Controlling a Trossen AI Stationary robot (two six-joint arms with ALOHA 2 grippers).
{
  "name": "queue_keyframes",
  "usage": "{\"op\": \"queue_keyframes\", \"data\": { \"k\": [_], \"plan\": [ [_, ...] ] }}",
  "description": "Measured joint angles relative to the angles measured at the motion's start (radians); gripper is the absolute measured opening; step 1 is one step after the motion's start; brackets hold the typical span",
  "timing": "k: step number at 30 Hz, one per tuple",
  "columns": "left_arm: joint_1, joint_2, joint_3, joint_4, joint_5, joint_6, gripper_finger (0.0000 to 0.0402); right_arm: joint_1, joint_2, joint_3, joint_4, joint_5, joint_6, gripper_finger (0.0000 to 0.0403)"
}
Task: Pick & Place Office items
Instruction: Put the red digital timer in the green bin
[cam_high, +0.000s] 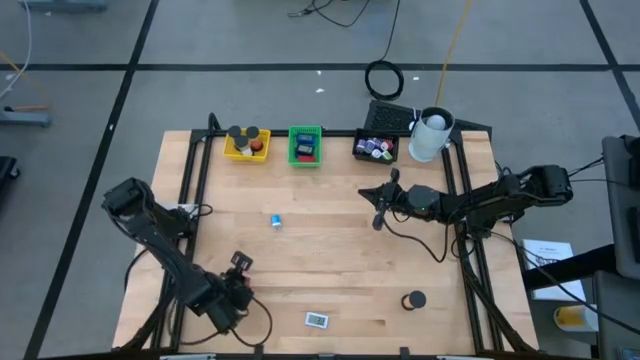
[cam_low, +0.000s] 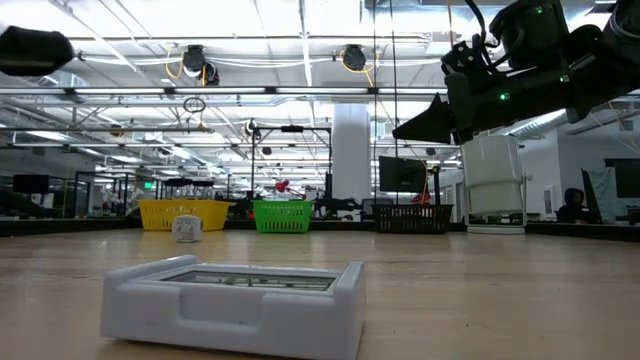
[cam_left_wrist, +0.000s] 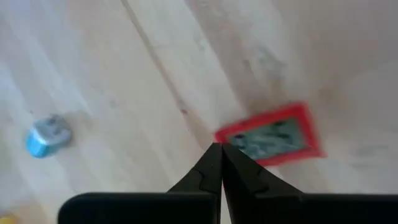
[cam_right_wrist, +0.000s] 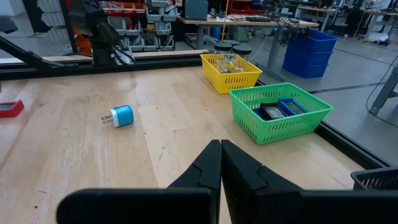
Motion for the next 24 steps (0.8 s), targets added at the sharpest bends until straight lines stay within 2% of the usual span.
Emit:
{"op": "queue_keyframes", "data": {
  "k": [4, 6, 18, 24],
  "plan": [
    [0.017, -0.020, 0.002, 0.015, 0.083, -0.060, 0.0006, 0.000, 0.000, 0.000, -0.001, 0.000, 0.000, 0.0004],
    [0.025, -0.022, 0.002, 0.013, 0.106, -0.089, 0.0022, 0.000, 0.000, 0.000, -0.002, 0.000, 0.000, 0.0004],
    [0.028, -0.022, 0.002, 0.015, 0.099, -0.136, 0.0204, 0.000, 0.000, 0.000, -0.003, 0.000, -0.004, 0.0004],
    [0.027, -0.022, 0.002, 0.039, 0.097, -0.070, 0.0260, 0.000, 0.000, 0.000, -0.003, 0.000, -0.004, 0.0004]
  ]
}}
